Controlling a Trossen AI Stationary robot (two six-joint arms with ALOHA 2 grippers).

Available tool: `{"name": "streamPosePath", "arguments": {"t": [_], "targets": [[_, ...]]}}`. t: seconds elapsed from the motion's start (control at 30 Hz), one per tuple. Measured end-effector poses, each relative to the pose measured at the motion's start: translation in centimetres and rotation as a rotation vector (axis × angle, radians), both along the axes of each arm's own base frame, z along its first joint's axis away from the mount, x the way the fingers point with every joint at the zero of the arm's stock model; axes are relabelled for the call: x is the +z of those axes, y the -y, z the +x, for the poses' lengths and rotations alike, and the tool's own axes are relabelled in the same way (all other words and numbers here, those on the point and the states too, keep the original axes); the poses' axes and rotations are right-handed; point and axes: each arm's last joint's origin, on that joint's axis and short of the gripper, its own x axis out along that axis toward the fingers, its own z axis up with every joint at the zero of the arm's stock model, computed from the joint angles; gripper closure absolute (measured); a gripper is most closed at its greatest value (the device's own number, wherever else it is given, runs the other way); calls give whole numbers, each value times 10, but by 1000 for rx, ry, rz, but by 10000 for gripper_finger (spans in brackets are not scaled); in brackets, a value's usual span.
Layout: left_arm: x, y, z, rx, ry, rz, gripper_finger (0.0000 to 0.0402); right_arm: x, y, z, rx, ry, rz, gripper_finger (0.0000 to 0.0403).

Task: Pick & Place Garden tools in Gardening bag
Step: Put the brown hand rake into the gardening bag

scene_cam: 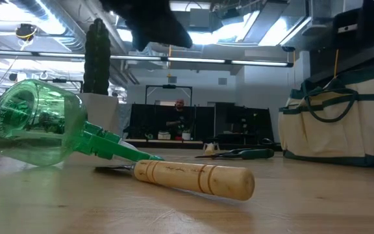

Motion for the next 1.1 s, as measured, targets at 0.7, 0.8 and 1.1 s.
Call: {"name": "streamPosePath", "arguments": {"t": [0.7, 0.8, 1.1], "targets": [[27, -32, 14, 9, -131, 43, 349, 4, 4, -1, -33, 59, -11, 266], [24, -34, 13, 32, -136, 31, 322, 4, 4, -1, -33, 58, -12, 266], [16, -48, 19, 106, -117, -83, 243, 2, 4, -1, -33, 36, -17, 266]]}}
